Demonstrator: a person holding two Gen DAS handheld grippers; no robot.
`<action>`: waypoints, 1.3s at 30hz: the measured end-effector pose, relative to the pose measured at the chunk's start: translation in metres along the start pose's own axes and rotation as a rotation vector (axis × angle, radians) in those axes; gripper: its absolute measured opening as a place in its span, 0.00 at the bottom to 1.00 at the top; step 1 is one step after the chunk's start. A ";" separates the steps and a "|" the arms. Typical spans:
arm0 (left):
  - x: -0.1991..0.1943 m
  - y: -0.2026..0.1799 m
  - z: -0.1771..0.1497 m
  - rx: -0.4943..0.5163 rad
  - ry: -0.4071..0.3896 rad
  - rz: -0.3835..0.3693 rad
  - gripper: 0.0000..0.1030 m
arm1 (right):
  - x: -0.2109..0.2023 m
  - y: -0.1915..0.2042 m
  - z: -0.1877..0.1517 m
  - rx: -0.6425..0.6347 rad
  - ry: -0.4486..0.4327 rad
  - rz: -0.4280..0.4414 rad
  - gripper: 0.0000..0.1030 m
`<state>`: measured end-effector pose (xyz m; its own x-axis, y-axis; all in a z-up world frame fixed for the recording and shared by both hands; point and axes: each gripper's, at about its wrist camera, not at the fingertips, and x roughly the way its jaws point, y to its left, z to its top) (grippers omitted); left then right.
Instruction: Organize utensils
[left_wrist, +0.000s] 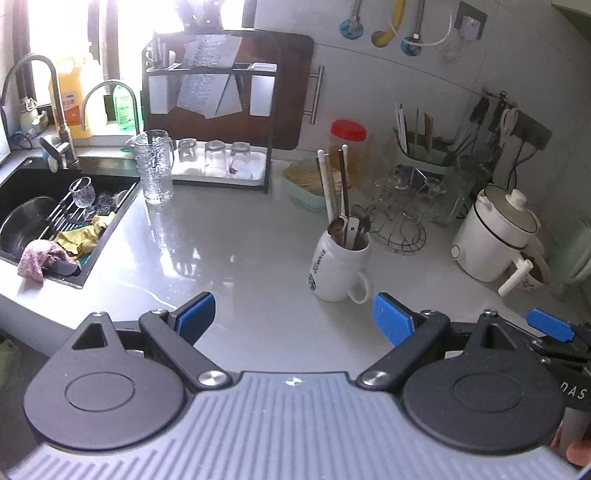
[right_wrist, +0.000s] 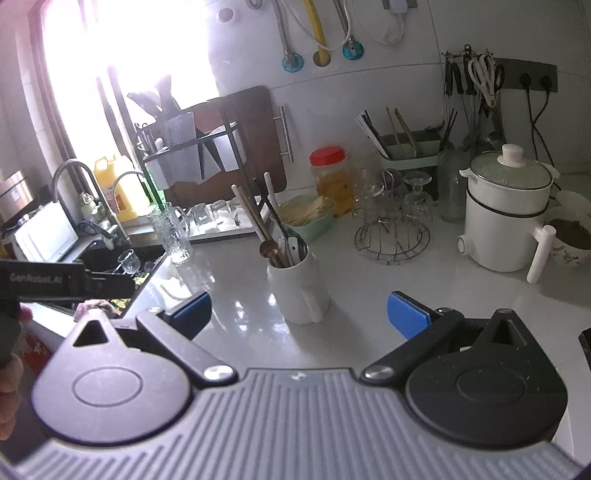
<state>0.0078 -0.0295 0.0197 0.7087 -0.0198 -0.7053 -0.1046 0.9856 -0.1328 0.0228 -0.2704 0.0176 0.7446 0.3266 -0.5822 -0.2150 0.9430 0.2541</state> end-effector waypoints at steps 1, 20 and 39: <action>-0.001 0.001 -0.001 -0.002 -0.004 0.006 0.92 | 0.000 0.000 -0.001 -0.001 0.001 0.003 1.00; -0.009 0.003 -0.006 0.003 -0.016 0.005 0.92 | 0.003 0.007 -0.003 -0.023 0.012 0.008 1.00; -0.012 0.002 -0.008 0.026 -0.031 0.005 0.92 | 0.004 0.010 -0.002 -0.036 -0.001 0.004 1.00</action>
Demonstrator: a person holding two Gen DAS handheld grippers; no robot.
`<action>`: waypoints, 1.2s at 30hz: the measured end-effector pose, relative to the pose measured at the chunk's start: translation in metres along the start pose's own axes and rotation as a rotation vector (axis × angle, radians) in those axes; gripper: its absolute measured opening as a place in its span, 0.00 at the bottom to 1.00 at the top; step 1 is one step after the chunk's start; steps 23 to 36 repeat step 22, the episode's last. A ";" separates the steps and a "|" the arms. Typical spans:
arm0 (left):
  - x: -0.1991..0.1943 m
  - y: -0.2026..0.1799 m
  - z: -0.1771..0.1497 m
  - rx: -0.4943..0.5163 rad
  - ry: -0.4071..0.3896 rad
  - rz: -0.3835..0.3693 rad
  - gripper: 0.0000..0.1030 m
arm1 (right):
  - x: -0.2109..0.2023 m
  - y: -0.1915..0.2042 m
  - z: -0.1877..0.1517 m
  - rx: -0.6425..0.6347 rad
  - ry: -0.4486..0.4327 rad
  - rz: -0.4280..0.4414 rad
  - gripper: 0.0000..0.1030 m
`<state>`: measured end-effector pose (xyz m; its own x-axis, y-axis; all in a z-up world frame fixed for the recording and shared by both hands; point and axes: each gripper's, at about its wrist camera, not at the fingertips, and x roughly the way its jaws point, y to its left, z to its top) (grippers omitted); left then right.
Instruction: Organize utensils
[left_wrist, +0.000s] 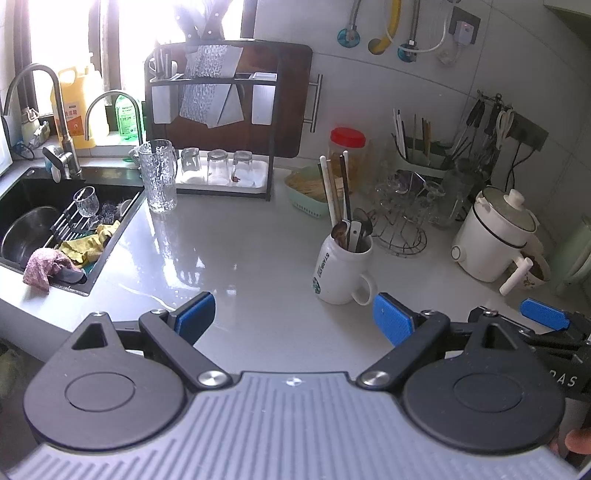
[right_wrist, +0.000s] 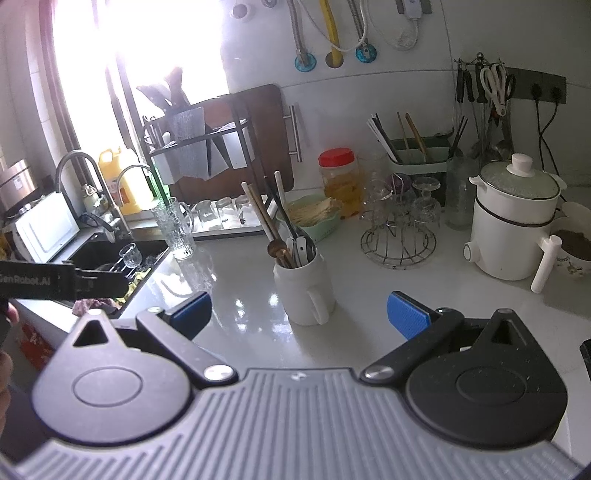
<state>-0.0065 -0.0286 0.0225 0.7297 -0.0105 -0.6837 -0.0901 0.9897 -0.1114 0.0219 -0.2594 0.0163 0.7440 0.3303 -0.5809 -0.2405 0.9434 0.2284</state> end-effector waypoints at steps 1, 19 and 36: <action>0.000 0.000 0.000 0.006 -0.002 0.003 0.92 | -0.001 0.000 0.000 0.000 -0.001 -0.001 1.00; -0.005 -0.008 -0.008 -0.002 -0.013 -0.023 0.92 | -0.007 -0.001 0.002 -0.002 -0.027 -0.029 1.00; -0.005 -0.007 -0.008 -0.003 -0.007 -0.022 0.92 | -0.007 0.000 0.000 -0.001 -0.027 -0.030 1.00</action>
